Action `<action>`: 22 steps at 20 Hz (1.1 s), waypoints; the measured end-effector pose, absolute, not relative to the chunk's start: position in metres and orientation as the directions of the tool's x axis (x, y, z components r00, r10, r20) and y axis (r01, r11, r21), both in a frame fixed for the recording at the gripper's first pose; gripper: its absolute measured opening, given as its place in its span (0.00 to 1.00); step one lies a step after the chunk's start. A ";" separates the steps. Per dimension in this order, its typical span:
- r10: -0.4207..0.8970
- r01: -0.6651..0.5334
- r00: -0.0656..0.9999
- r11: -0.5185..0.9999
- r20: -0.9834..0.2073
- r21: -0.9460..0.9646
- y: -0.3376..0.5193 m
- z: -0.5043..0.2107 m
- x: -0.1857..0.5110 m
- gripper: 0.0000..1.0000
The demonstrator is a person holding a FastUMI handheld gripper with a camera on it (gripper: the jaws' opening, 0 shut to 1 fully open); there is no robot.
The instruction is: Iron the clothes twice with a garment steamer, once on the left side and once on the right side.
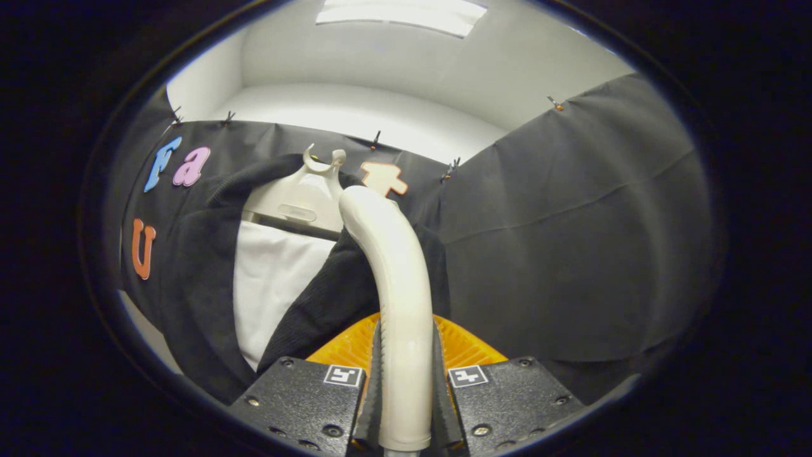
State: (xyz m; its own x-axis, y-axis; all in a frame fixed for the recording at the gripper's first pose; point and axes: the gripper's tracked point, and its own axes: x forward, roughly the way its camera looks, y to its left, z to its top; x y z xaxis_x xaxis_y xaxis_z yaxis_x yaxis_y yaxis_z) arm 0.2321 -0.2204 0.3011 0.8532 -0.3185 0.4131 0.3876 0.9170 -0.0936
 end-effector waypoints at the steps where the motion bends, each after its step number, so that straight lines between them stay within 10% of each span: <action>1: -0.321 0.390 0.853 0.916 0.411 -0.094 -0.221 0.297 0.230 0.36; 22: -0.406 0.428 0.890 0.900 0.206 -0.077 -0.245 0.155 0.219 0.36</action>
State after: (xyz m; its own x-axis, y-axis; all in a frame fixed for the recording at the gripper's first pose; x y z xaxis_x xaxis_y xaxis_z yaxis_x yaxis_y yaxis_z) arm 0.2193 -0.2446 0.1553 0.8905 -0.4058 0.2058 0.4282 0.9004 -0.0771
